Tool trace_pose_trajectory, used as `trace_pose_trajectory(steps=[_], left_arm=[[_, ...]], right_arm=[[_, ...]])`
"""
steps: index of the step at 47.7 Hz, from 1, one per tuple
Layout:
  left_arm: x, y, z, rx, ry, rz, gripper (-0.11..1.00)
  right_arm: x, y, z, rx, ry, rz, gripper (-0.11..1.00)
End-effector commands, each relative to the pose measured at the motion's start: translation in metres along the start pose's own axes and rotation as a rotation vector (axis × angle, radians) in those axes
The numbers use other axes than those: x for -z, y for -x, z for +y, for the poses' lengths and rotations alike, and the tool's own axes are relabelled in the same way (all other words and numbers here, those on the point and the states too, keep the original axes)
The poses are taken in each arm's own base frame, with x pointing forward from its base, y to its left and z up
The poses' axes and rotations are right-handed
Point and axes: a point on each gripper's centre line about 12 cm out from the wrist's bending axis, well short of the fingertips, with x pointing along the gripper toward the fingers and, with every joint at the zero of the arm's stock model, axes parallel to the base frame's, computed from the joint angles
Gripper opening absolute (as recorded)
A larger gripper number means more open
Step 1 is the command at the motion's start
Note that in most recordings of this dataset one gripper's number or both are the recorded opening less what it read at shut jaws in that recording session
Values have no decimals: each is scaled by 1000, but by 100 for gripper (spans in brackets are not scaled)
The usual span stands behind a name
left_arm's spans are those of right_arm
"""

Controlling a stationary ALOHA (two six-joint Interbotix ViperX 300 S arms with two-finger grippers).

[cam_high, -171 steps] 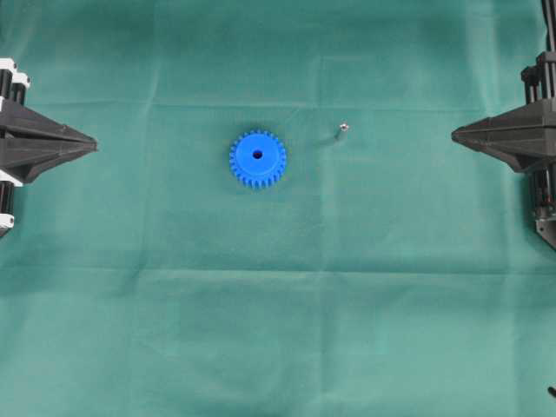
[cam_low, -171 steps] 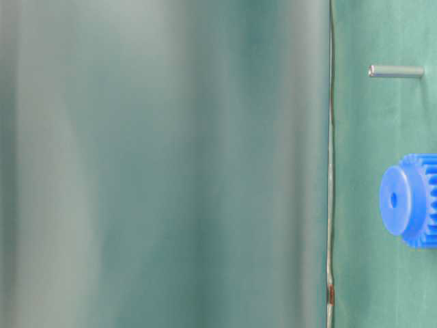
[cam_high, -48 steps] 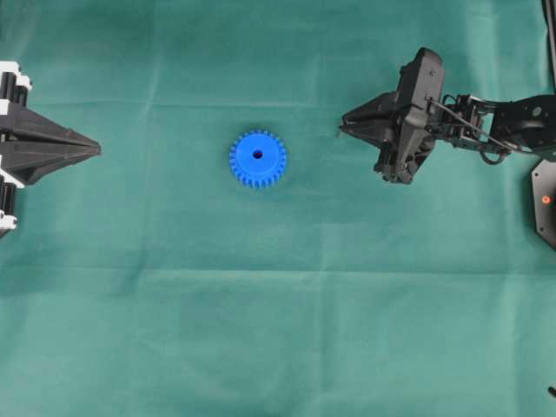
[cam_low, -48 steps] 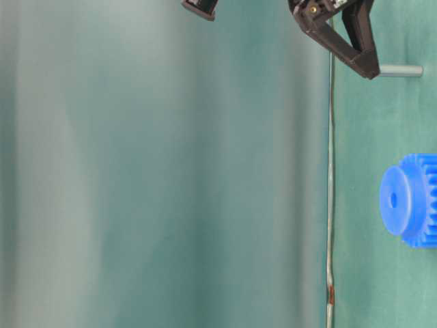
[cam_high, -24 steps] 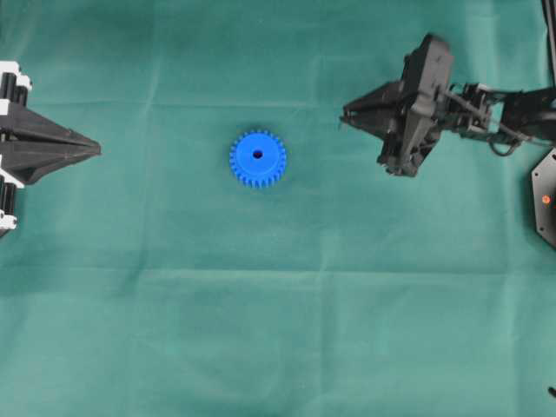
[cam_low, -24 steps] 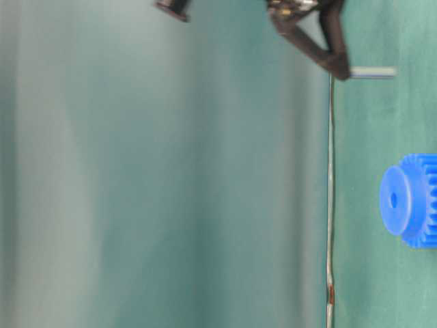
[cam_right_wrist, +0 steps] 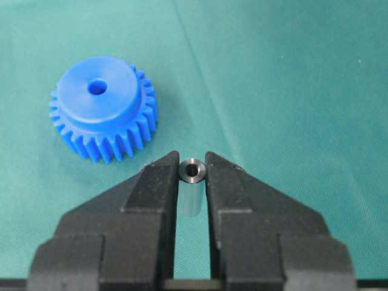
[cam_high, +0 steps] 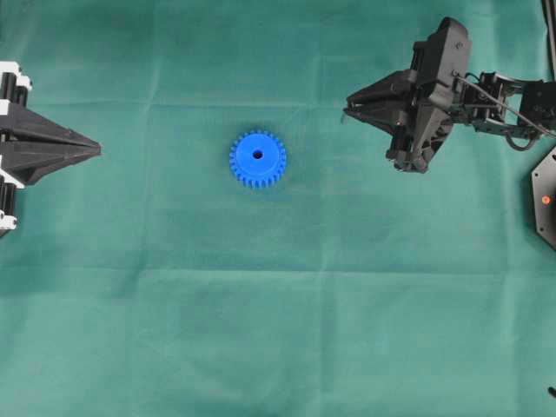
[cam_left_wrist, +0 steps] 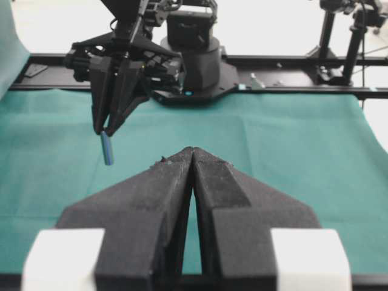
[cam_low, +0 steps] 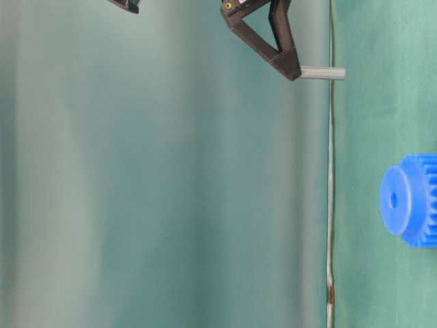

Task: Insert the shaft placed at a random location into the center hole of the medium gear at another random location.
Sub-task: 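Lift the shaft and carry it left over the blue gear's hole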

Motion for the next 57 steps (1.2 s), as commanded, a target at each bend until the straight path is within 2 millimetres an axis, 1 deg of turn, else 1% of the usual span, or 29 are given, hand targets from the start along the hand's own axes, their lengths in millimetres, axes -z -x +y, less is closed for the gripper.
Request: trace_pose_trajectory(steps=[1,8,12,29,39,46,57], left_arm=[[-8,-3,0,1,-2,-20,0],[-8,-3,0,-1,-2,-20,0],[-8,-3,0,-1,-2,-20,0],[-8,-3,0,-1,-2,-18,0],[-8,-2,0,-1,-2,-14,0],[-8,-2,0,-1,-2,-12,0],[-7,-3,0,-1,-2,-11,0]], right_arm=[[-12,-2,2,-5,-1,-32,13],[-15,-7,6,-17,4,-33,13],[-18,-14,11,-31,10,-32,13],[-45,-55,41,-95,40,-55,13],[-60,-79,53,-116,52,-72,13],[-60,-86,56,-119,58,-64,13],[-61,-87,56,-119,58,-69,13]])
